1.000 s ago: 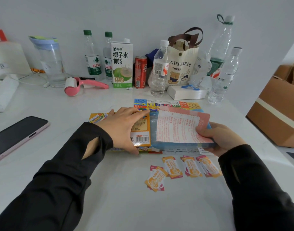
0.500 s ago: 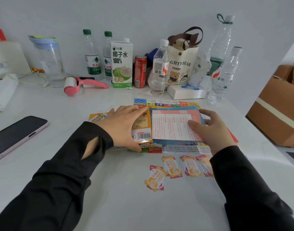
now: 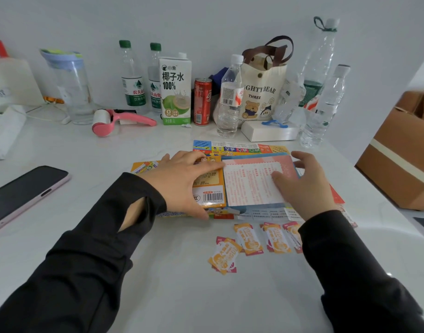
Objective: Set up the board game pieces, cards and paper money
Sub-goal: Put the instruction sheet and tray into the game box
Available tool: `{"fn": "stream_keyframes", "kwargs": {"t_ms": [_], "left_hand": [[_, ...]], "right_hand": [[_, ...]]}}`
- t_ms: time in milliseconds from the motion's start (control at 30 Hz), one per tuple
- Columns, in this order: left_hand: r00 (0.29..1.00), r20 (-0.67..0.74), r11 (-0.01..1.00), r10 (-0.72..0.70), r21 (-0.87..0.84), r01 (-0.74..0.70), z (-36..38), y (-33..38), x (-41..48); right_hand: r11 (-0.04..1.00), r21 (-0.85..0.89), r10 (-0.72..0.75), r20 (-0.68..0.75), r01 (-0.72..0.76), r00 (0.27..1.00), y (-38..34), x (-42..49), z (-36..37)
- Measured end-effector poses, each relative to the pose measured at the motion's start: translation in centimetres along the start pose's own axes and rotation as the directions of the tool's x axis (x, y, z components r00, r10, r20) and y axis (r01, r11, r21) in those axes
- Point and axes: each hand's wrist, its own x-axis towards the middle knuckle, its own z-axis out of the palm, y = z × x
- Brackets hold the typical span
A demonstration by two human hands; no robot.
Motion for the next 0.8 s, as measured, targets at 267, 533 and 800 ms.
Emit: {"fn": "stream_keyframes", "kwargs": {"t_ms": [267,533,800], "left_hand": [[0.999,0.032,0.999,-0.003,0.051,0.001,-0.01,0.39,0.06],[0.999,0.043,1.0,0.0,0.018,-0.001,-0.21,0.53,-0.04],[0.998,0.059,1.0,0.012,-0.028,-0.011,-0.2,0.7,-0.08]], "right_hand": [[0.996,-0.088,-0.034,-0.15,0.021,0.988,-0.35,-0.46,0.74],[0.993,-0.118,-0.05,-0.16,0.031,0.986,-0.33,-0.61,0.79],[0.988,-0.155,-0.052,-0.174,0.024,0.983,-0.25,-0.61,0.65]]}}
